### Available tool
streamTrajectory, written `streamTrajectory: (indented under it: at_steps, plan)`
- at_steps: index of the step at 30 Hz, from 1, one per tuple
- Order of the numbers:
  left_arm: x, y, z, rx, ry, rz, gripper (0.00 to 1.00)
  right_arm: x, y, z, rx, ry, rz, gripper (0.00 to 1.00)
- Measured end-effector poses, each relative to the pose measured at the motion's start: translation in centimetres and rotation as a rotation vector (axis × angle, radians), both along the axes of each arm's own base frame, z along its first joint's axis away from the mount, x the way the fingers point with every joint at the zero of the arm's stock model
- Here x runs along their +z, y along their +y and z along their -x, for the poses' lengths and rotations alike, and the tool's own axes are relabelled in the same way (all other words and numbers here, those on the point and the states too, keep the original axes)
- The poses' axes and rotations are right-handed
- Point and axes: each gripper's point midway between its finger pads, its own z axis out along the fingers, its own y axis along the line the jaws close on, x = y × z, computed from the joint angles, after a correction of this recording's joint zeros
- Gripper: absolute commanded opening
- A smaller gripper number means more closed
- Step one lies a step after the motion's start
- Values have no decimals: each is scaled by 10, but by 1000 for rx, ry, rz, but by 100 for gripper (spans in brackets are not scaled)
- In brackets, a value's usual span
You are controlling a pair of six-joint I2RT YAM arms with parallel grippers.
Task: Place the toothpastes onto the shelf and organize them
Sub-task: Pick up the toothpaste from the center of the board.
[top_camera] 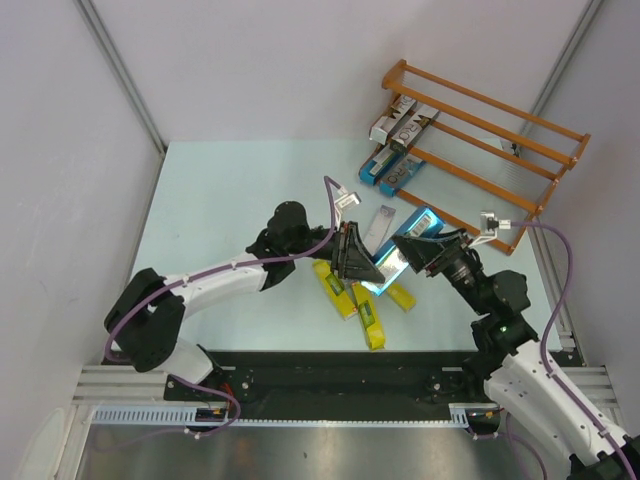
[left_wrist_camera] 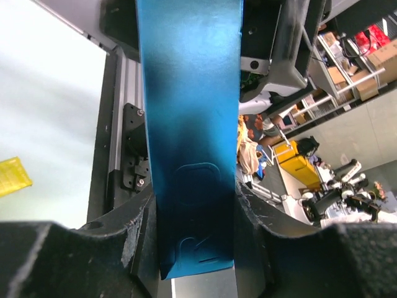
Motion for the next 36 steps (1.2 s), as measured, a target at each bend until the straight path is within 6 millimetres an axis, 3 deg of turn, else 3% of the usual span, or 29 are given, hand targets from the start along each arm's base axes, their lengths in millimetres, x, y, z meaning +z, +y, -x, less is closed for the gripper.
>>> streamTrajectory:
  at_steps: [4, 8, 14, 21, 31, 36]
  plan:
    - [5, 0, 1, -16, -25, 24, 58, 9, -3, 7, 3, -39, -16, 57]
    - [9, -2, -1, -6, -36, 31, 79, 16, -5, 11, 7, -71, -27, 44]
    - [11, -6, -12, 47, -61, 13, 94, 16, -4, 13, 15, -76, -26, 38]
    - [18, -3, -32, 184, -130, -44, 100, 22, -11, 22, 1, -97, -40, 38]
    - [58, 25, -71, 369, -213, 3, 100, 42, -47, 43, -121, -160, -113, 36]
    - [65, 23, -68, 355, -215, 42, 100, 44, -68, 48, -210, -157, -154, 31]
